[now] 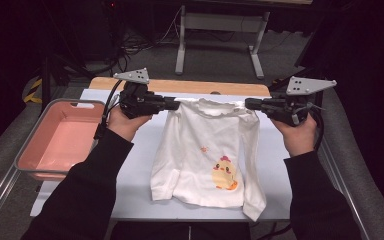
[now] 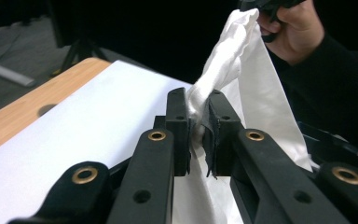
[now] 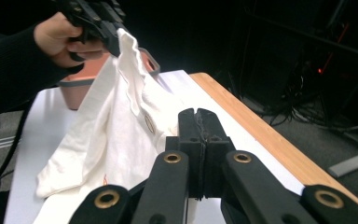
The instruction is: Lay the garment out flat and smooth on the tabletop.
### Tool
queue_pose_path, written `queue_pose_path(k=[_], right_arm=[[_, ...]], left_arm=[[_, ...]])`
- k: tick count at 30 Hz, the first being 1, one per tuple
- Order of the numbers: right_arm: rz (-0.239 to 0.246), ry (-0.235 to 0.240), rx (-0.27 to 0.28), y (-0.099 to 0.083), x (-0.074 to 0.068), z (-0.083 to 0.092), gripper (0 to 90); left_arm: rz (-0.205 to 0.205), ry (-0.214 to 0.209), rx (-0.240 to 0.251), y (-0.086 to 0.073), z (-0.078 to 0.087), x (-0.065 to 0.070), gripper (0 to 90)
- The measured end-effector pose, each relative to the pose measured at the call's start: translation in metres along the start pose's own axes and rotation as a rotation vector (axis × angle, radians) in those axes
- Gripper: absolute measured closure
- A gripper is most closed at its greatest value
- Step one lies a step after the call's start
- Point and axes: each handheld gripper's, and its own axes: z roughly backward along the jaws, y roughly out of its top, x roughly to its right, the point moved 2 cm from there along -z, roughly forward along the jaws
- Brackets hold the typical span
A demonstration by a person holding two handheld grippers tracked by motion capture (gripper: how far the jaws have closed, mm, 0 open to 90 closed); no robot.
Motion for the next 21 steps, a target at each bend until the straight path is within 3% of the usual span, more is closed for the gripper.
queue_pose_path(k=[4,8,10,17,18,19,20,21], right_arm=[[-0.023,-0.011,-0.016,-0.004,0.011,-0.01,89.6],[-0.051,-0.021,-0.039,-0.011,0.028,-0.023,89.6],[-0.066,-0.028,-0.055,-0.014,0.036,-0.03,89.6],[-0.104,-0.062,-0.104,-0.024,0.058,-0.049,89.6],[-0.108,-0.085,-0.128,-0.026,0.064,-0.054,89.4],[-0.108,-0.085,-0.128,-0.026,0.064,-0.054,89.4],[-0.114,-0.129,-0.149,-0.028,0.071,-0.059,85.5],[-0.114,-0.129,-0.149,-0.028,0.071,-0.059,85.5]], left_arm=[[0.005,0.051,-0.032,-0.002,-0.01,-0.014,81.7],[0.035,0.071,-0.047,-0.006,-0.019,-0.029,81.7],[0.068,0.093,-0.06,-0.009,-0.028,-0.044,81.7],[0.124,0.141,-0.091,-0.011,-0.049,-0.068,81.4],[0.126,0.179,-0.114,-0.012,-0.057,-0.074,80.7],[0.126,0.179,-0.114,-0.012,-0.057,-0.074,79.0],[0.122,0.222,-0.129,-0.013,-0.06,-0.077,75.3],[0.119,0.241,-0.148,-0.015,-0.063,-0.078,75.3]])
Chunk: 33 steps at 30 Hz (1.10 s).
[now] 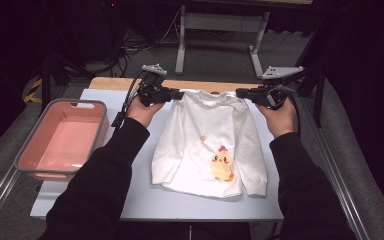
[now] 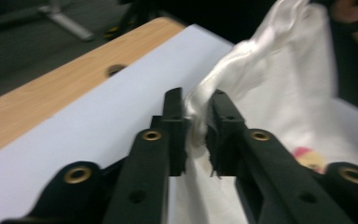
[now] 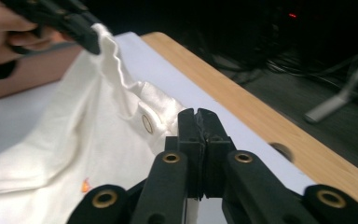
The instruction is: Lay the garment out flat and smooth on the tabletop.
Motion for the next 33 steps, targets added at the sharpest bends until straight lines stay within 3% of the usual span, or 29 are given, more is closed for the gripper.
queue_pose_path(k=[2,5,6,9,11,13,14,15,19,21,27,29,33], right_arm=[[-0.016,-0.06,0.029,0.0,0.005,-0.002,55.3],[-0.069,-0.068,0.062,0.001,0.003,0.005,41.4],[-0.03,-0.085,0.059,0.001,-0.007,0.013,33.7],[0.006,-0.071,0.061,-0.001,-0.02,0.02,31.8],[0.026,-0.043,0.066,-0.005,-0.034,0.028,25.2],[0.025,-0.031,0.057,-0.01,-0.045,0.034,19.6],[0.018,-0.01,0.077,-0.014,-0.054,0.04,16.6],[0.012,-0.002,0.083,-0.018,-0.058,0.043,15.2],[0.016,0.005,0.074,-0.029,-0.071,0.051,12.5],[0.033,0.007,0.083,-0.042,-0.085,0.058,12.6],[0.034,0.041,0.068,-0.07,-0.108,0.061,15.7],[0.046,0.055,0.041,-0.086,-0.121,0.059,18.5],[0.06,0.075,0.014,-0.099,-0.134,0.057,21.1]], left_arm=[[-0.015,0.056,-0.023,-0.002,-0.001,-0.001,64.3],[-0.02,0.074,0.021,-0.006,0.01,0.002,52.0],[-0.02,0.068,0.034,-0.008,0.016,0.003,49.3],[-0.023,0.037,0.048,-0.015,0.029,0.008,44.8],[-0.025,0.019,0.053,-0.021,0.037,0.015,38.7],[-0.035,-0.02,0.069,-0.029,0.044,0.023,35.8],[-0.051,-0.035,0.069,-0.035,0.047,0.032,31.6],[-0.051,-0.035,0.069,-0.035,0.047,0.032,28.4],[-0.102,-0.027,0.054,-0.051,0.051,0.054,19.2],[-0.12,-0.031,0.048,-0.061,0.053,0.063,13.9],[-0.127,-0.096,0.022,-0.093,0.054,0.087,11.7],[-0.126,-0.107,0.009,-0.105,0.054,0.093,11.8],[-0.122,-0.125,-0.012,-0.126,0.053,0.101,12.3]])
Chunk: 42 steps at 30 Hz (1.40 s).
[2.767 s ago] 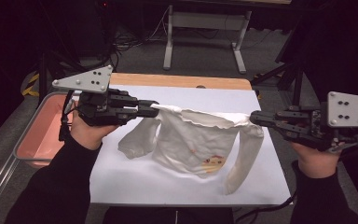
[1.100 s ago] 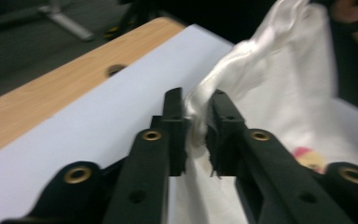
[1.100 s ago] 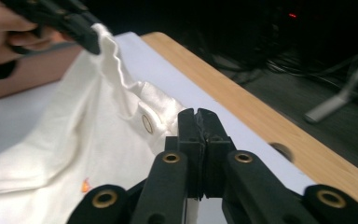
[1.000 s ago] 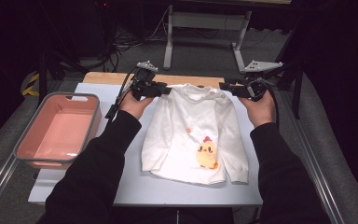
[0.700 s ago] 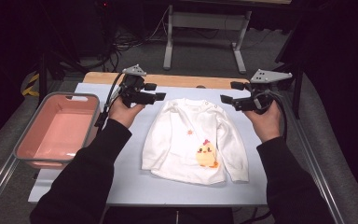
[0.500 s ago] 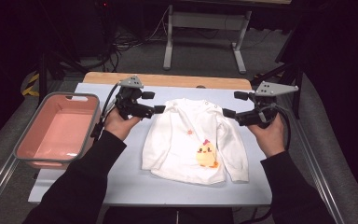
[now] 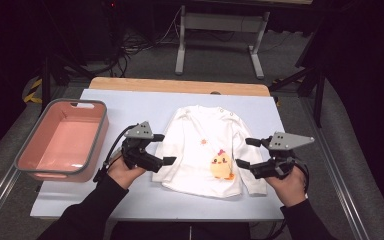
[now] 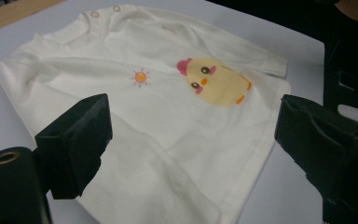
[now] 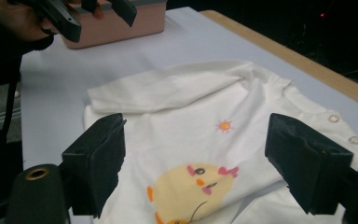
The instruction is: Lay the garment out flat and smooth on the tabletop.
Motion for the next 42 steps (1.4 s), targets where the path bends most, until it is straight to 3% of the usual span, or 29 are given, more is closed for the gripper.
queue_pose_path(k=[2,4,6,7,8,10,12,16,20,23,26,30,33,38,40,42], right_arm=[[0.012,0.012,-0.044,-0.013,-0.012,-0.003,24.4],[0.015,0.015,-0.067,-0.023,-0.018,-0.003,26.7],[0.018,0.02,-0.084,-0.032,-0.022,-0.003,30.3],[0.018,0.02,-0.084,-0.032,-0.022,-0.003,30.3],[0.015,0.028,-0.115,-0.041,-0.024,-0.005,32.6],[0.013,0.03,-0.129,-0.045,-0.024,-0.006,34.3],[-0.002,0.041,-0.14,-0.052,-0.024,-0.007,36.1],[-0.032,0.055,-0.135,-0.063,-0.023,-0.012,36.7],[-0.036,0.055,-0.139,-0.068,-0.024,-0.018,36.7],[-0.03,0.056,-0.138,-0.067,-0.025,-0.019,36.7],[-0.025,0.057,-0.128,-0.065,-0.026,-0.021,36.8],[-0.023,0.056,-0.126,-0.065,-0.026,-0.021,36.8],[-0.023,0.051,-0.121,-0.065,-0.026,-0.02,36.8],[-0.024,0.048,-0.11,-0.064,-0.024,-0.017,36.8],[-0.024,0.047,-0.107,-0.064,-0.024,-0.017,36.9],[-0.028,0.044,-0.104,-0.063,-0.023,-0.016,36.9]], left_arm=[[-0.01,0.008,-0.022,-0.016,-0.001,0.005,14.2],[-0.01,0.005,-0.033,-0.021,-0.002,0.006,17.6],[0.015,-0.033,-0.066,-0.035,-0.007,0.005,20.9],[0.015,-0.033,-0.066,-0.035,-0.007,0.005,23.0],[0.024,-0.055,-0.092,-0.043,-0.011,0.006,24.6],[0.02,-0.057,-0.109,-0.046,-0.012,0.007,25.9],[0.009,-0.028,-0.142,-0.052,-0.015,0.007,26.9],[0.016,0.107,-0.171,-0.061,-0.015,-0.002,26.2],[0.095,0.131,-0.163,-0.067,-0.008,-0.016,24.7],[0.103,0.149,-0.181,-0.069,-0.008,-0.022,25.1],[0.154,0.105,-0.212,-0.075,-0.012,-0.026,25.7],[0.175,0.028,-0.228,-0.078,-0.019,-0.026,26.5],[0.188,-0.013,-0.23,-0.078,-0.021,-0.025,32.7],[0.174,-0.028,-0.212,-0.075,-0.018,-0.024,59.7],[0.157,-0.035,-0.205,-0.073,-0.017,-0.022,64.0],[0.126,-0.038,-0.206,-0.069,-0.016,-0.018,80.6]])
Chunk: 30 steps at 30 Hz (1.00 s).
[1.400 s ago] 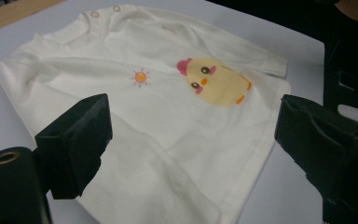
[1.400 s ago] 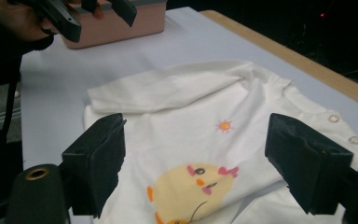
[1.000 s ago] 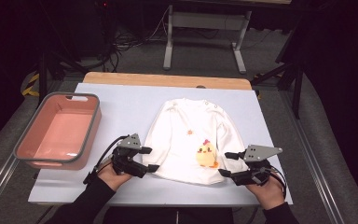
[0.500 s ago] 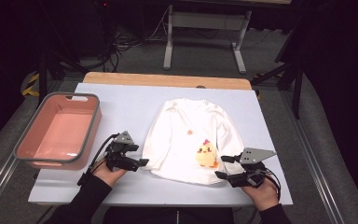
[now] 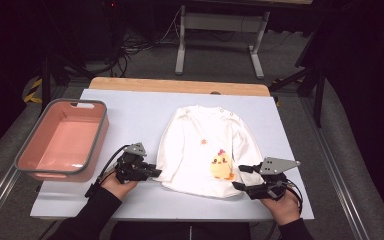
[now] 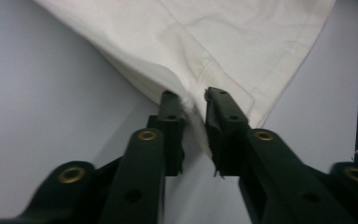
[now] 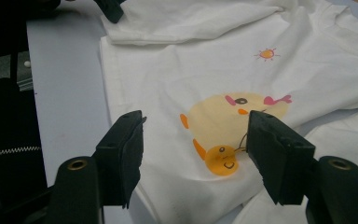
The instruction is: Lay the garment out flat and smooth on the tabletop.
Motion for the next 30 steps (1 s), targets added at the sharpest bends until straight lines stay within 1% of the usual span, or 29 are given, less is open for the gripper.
queue_pose_path(k=[1,2,3,4,7,9,13,15,17,19,21,22,23,24,30], right_arm=[[0.0,0.0,0.0,0.0,0.0,0.0,36.9],[0.001,-0.001,0.001,0.0,0.0,0.0,36.9],[0.002,-0.002,0.001,0.0,0.0,0.0,37.0],[0.002,-0.002,0.001,0.0,0.0,0.0,37.0],[0.004,-0.002,0.003,0.001,-0.001,0.001,37.2],[0.004,0.0,0.005,0.001,-0.001,0.001,37.2],[-0.003,0.005,0.004,0.0,0.0,0.001,36.8],[-0.004,0.006,0.006,0.001,0.0,0.001,36.8],[-0.001,0.005,0.008,0.001,0.0,0.002,36.8],[0.001,0.005,0.01,0.002,-0.001,0.002,36.8],[0.001,0.007,0.009,0.002,-0.001,0.002,36.7],[0.003,0.009,0.008,0.002,-0.002,0.002,36.7],[0.003,0.009,0.008,0.002,-0.002,0.002,36.7],[0.004,0.009,0.009,0.002,-0.002,0.002,36.7],[0.007,0.009,0.016,0.003,-0.002,0.003,36.7]], left_arm=[[0.0,0.0,0.0,0.0,0.0,0.0,83.8],[-0.007,0.004,-0.002,0.001,0.001,0.001,83.8],[-0.011,0.014,0.004,0.003,0.002,0.003,85.7],[-0.023,0.027,0.008,0.004,0.005,0.003,85.7],[-0.033,0.059,0.025,0.01,0.015,0.005,86.2],[-0.043,0.08,0.034,0.014,0.024,0.003,86.3],[-0.035,0.121,0.048,0.022,0.04,-0.003,86.2],[-0.035,0.145,0.045,0.027,0.048,-0.006,86.2],[-0.045,0.185,0.031,0.034,0.056,-0.008,86.2],[-0.051,0.216,0.019,0.041,0.064,-0.01,86.2],[-0.059,0.245,0.013,0.047,0.072,-0.014,86.3],[-0.061,0.271,0.005,0.052,0.079,-0.019,86.2],[-0.061,0.271,0.005,0.052,0.079,-0.019,86.3],[-0.064,0.288,0.002,0.054,0.082,-0.022,86.3],[-0.023,0.371,-0.004,0.059,0.1,-0.046,86.2]])
